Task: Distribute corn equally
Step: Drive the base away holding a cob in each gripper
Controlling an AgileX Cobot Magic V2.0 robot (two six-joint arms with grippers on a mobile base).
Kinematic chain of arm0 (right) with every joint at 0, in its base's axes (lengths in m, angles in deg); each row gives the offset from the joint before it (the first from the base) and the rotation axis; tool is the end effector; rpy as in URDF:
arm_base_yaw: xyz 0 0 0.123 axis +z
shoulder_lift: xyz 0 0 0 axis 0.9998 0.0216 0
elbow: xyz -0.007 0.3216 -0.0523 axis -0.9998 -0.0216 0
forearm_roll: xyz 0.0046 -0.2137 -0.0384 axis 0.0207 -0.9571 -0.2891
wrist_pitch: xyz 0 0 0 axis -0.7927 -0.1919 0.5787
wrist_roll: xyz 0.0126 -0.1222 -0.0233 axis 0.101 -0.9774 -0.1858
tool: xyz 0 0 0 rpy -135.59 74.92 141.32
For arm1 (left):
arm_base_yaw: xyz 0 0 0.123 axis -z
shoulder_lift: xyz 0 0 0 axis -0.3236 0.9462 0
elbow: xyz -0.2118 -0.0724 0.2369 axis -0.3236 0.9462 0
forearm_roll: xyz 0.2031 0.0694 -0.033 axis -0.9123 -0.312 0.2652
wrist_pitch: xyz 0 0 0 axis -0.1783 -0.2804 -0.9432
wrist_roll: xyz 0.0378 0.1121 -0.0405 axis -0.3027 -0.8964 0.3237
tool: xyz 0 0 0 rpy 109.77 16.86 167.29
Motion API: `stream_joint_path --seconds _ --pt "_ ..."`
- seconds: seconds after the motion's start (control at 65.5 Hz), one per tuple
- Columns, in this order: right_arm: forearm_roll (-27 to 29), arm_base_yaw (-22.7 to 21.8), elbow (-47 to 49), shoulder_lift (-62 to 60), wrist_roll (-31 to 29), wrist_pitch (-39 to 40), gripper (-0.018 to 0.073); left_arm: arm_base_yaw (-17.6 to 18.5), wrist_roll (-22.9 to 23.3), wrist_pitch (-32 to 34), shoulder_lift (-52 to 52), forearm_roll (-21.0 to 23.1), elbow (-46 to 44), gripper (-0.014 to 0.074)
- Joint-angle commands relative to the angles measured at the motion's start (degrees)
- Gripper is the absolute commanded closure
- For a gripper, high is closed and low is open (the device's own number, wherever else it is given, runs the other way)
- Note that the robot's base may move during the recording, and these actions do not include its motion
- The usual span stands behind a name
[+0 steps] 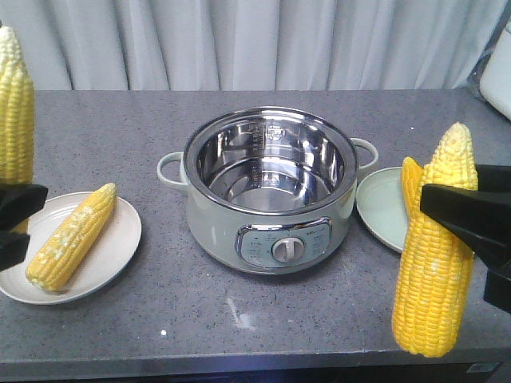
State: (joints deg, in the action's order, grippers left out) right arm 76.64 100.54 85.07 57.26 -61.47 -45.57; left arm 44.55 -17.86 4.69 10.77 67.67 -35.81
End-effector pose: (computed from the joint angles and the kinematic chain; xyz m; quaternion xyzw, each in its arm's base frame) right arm 0.0850 0.0677 0.3915 -0.2174 0.7815 0.2056 0.5475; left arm 0.1277 -0.0437 0.3869 0.1892 0.8663 -0.0353 0.4610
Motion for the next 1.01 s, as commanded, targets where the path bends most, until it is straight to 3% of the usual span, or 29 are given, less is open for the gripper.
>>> stream_joint_path --seconds 0.0,0.412,0.992 --pt "1.8 -0.2 1.6 0.0 -0.4 3.3 0.0365 0.0 0.0 3.9 -3.9 -0.1 1.4 0.0292" --pt "1.8 -0.2 1.6 0.0 -0.4 3.3 0.0365 0.0 0.0 -1.4 -7.6 -0.1 5.0 0.0292" --pt "1.8 -0.2 1.6 0.0 -0.4 3.3 0.0365 0.0 0.0 -1.5 -7.6 -0.1 5.0 0.0292"
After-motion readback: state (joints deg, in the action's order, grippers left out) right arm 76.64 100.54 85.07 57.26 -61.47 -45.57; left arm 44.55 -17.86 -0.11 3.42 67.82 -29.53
